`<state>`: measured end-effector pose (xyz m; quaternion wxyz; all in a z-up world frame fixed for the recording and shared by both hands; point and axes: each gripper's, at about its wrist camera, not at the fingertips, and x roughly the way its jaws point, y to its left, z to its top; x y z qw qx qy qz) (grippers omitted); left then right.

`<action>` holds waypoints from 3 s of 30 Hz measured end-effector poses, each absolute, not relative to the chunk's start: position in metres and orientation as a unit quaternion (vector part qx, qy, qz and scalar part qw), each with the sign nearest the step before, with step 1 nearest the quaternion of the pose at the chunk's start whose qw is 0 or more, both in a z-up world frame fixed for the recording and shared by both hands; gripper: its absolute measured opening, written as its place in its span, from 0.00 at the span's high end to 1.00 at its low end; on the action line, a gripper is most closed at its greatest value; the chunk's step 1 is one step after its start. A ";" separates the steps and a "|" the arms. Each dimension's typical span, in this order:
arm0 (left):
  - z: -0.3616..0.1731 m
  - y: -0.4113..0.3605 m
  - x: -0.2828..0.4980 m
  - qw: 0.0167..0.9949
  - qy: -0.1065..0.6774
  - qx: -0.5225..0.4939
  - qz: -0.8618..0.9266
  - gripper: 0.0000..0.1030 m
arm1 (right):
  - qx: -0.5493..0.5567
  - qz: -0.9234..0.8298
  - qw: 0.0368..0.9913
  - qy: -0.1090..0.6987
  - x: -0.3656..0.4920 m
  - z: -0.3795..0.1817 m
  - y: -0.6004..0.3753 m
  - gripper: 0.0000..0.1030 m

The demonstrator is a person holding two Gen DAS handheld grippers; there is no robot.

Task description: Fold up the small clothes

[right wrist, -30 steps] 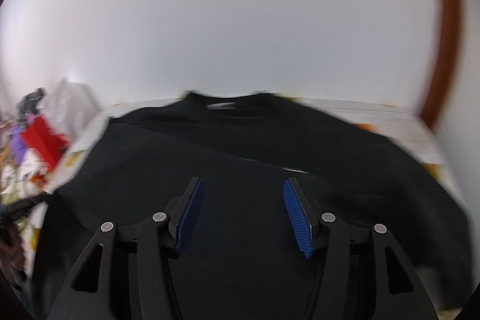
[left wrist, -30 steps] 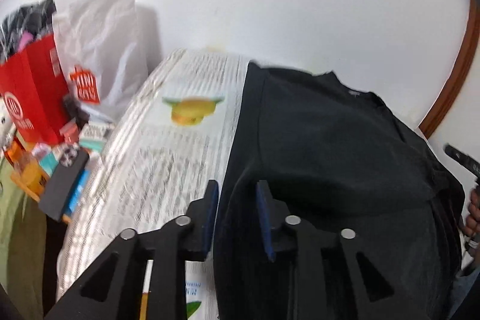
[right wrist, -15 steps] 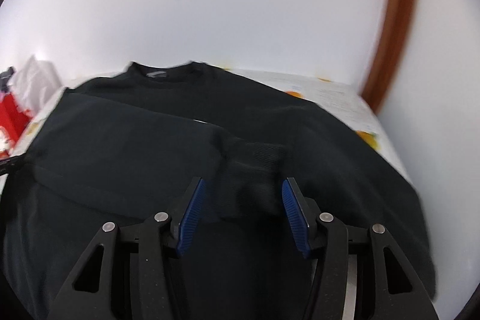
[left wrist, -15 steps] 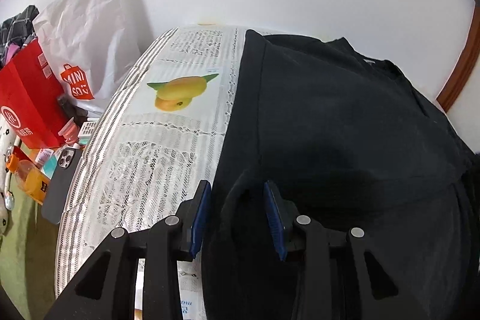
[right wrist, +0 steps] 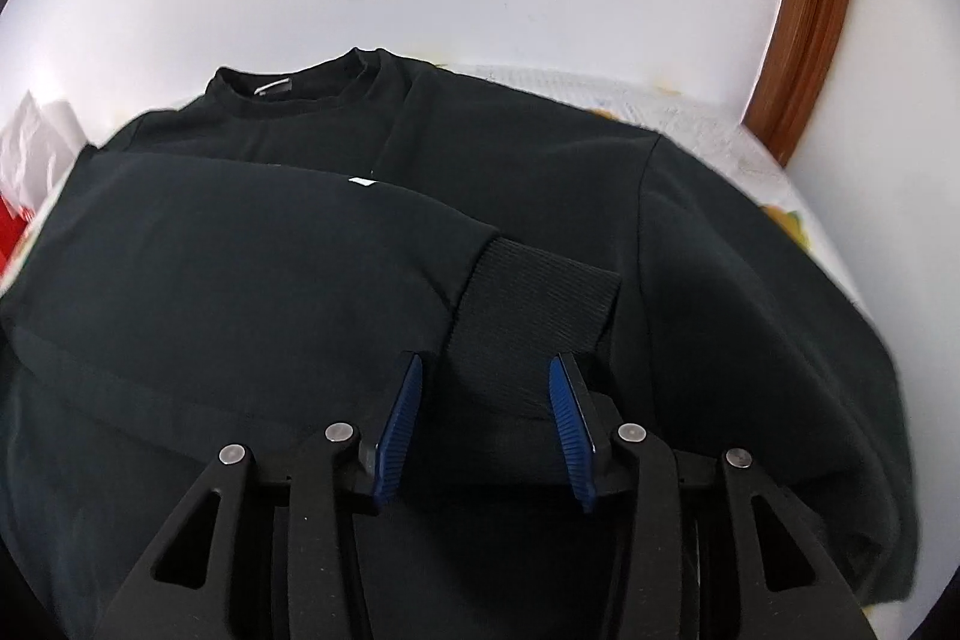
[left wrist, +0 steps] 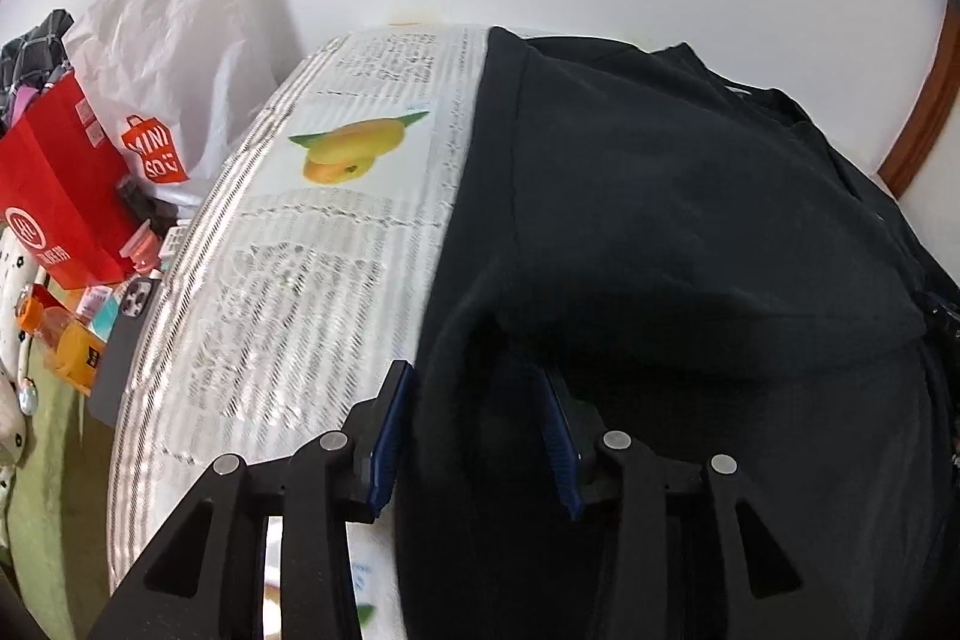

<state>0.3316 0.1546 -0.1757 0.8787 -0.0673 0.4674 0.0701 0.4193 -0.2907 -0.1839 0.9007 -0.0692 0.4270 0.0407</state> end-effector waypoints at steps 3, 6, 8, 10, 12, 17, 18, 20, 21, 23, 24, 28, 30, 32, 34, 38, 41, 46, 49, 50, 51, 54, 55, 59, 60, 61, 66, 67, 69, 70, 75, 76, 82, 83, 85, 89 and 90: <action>-0.169 0.147 0.323 0.881 0.464 -0.069 0.065 0.59 | -0.058 0.066 0.905 0.415 0.397 -0.166 -0.290 0.57; -0.162 0.141 0.309 0.883 0.459 -0.071 0.062 0.52 | -0.053 0.059 0.919 0.387 0.365 -0.148 -0.307 0.54; -0.160 0.137 0.301 0.884 0.458 -0.075 0.058 0.50 | -0.051 0.031 0.927 0.369 0.343 -0.136 -0.330 0.43; -0.158 0.134 0.291 0.884 0.457 -0.078 0.056 0.47 | -0.056 -0.024 0.931 0.360 0.320 -0.133 -0.367 0.27; -0.158 0.130 0.280 0.886 0.454 -0.080 0.052 0.46 | -0.058 -0.070 0.928 0.362 0.306 -0.136 -0.398 0.22; -0.160 0.120 0.260 0.888 0.449 -0.079 0.054 0.44 | -0.049 -0.148 0.897 0.413 0.284 -0.166 -0.481 0.21; -0.162 0.119 0.257 0.888 0.449 -0.082 0.056 0.44 | -0.043 -0.150 0.892 0.424 0.283 -0.174 -0.494 0.21; -0.164 0.117 0.251 0.887 0.449 -0.089 0.060 0.44 | -0.031 -0.144 0.889 0.435 0.285 -0.185 -0.509 0.21; -0.165 0.116 0.248 0.887 0.449 -0.090 0.062 0.44 | -0.026 -0.141 0.888 0.436 0.288 -0.189 -0.513 0.21; -0.168 0.115 0.241 0.887 0.447 -0.091 0.072 0.44 | -0.019 -0.137 0.887 0.440 0.295 -0.196 -0.518 0.21; -0.169 0.114 0.239 0.886 0.448 -0.091 0.075 0.44 | -0.014 -0.134 0.887 0.442 0.301 -0.199 -0.521 0.21; -0.173 0.110 0.235 0.880 0.458 -0.085 0.092 0.44 | 0.022 -0.117 0.892 0.436 0.320 -0.199 -0.526 0.31; -0.173 0.110 0.235 0.879 0.458 -0.084 0.099 0.44 | 0.014 -0.120 0.895 0.429 0.326 -0.198 -0.523 0.55; -0.172 0.111 0.236 0.879 0.458 -0.083 0.105 0.44 | -0.031 -0.143 0.895 0.421 0.331 -0.196 -0.510 0.89; -0.171 0.112 0.236 0.879 0.457 -0.078 0.112 0.44 | -0.053 -0.158 0.902 0.399 0.320 -0.183 -0.523 0.93; -0.168 0.113 0.236 0.878 0.458 -0.038 0.137 0.44 | -0.070 -0.170 0.921 0.342 0.307 -0.143 -0.506 0.94; -0.168 0.118 0.232 0.879 0.457 -0.028 0.138 0.44 | -0.079 -0.162 0.935 0.304 0.303 -0.107 -0.479 0.95; -0.175 0.128 0.227 0.877 0.461 -0.044 0.127 0.44 | -0.070 -0.096 0.959 0.259 0.317 -0.049 -0.404 0.95; -0.178 0.135 0.223 0.878 0.459 -0.065 0.117 0.41 | -0.068 -0.046 0.967 0.242 0.331 -0.029 -0.350 0.95; -0.179 0.136 0.223 0.878 0.459 -0.071 0.116 0.40 | -0.070 -0.029 0.969 0.237 0.336 -0.025 -0.330 0.95; -0.180 0.137 0.224 0.879 0.458 -0.075 0.115 0.38 | -0.075 -0.004 0.970 0.231 0.342 -0.022 -0.300 0.95; -0.181 0.135 0.223 0.882 0.454 -0.070 0.108 0.34 | -0.097 0.050 0.967 0.229 0.354 -0.028 -0.226 0.94; -0.182 0.134 0.223 0.882 0.453 -0.066 0.109 0.34 | -0.111 0.060 0.965 0.228 0.357 -0.034 -0.204 0.94; -0.183 0.132 0.222 0.884 0.450 -0.064 0.109 0.32 | -0.170 0.094 0.949 0.249 0.385 -0.082 -0.120 0.93; -0.183 0.132 0.222 0.884 0.449 -0.064 0.109 0.31 | -0.183 0.102 0.939 0.273 0.395 -0.105 -0.100 0.93; -0.183 0.132 0.222 0.885 0.449 -0.064 0.109 0.31 | -0.192 0.104 0.930 0.296 0.408 -0.126 -0.088 0.93; -0.184 0.129 0.222 0.886 0.448 -0.058 0.109 0.28 | -0.199 0.116 0.895 0.381 0.414 -0.181 -0.084 0.89; -0.184 0.130 0.222 0.886 0.448 -0.058 0.109 0.28 | -0.194 0.116 0.897 0.379 0.405 -0.178 -0.093 0.79; -0.184 0.130 0.222 0.886 0.447 -0.058 0.108 0.27 | -0.178 0.123 0.902 0.373 0.388 -0.168 -0.110 0.45; -0.183 0.130 0.222 0.886 0.448 -0.058 0.108 0.27 | -0.162 0.128 0.909 0.362 0.376 -0.158 -0.123 0.31; -0.178 0.128 0.222 0.881 0.459 -0.063 0.094 0.27 | -0.102 0.110 0.928 0.340 0.336 -0.126 -0.198 0.31; -0.174 0.125 0.220 0.883 0.458 -0.063 0.088 0.27 | -0.086 0.098 0.931 0.342 0.329 -0.122 -0.219 0.31; -0.133 0.082 0.213 0.902 0.427 -0.028 0.057 0.27 | -0.047 0.013 0.928 0.369 0.307 -0.131 -0.324 0.31; -0.126 0.071 0.215 0.905 0.423 -0.022 0.048 0.27 | -0.035 -0.002 0.925 0.378 0.305 -0.136 -0.342 0.31; -0.115 0.049 0.220 0.909 0.416 -0.005 0.034 0.27 | -0.009 -0.020 0.921 0.388 0.300 -0.145 -0.371 0.31; -0.094 -0.003 0.233 0.916 0.400 0.024 0.008 0.27 | 0.007 -0.047 0.915 0.401 0.294 -0.160 -0.408 0.40; -0.089 -0.015 0.236 0.918 0.397 0.028 -0.002 0.27 | 0.007 -0.054 0.913 0.405 0.294 -0.164 -0.420 0.41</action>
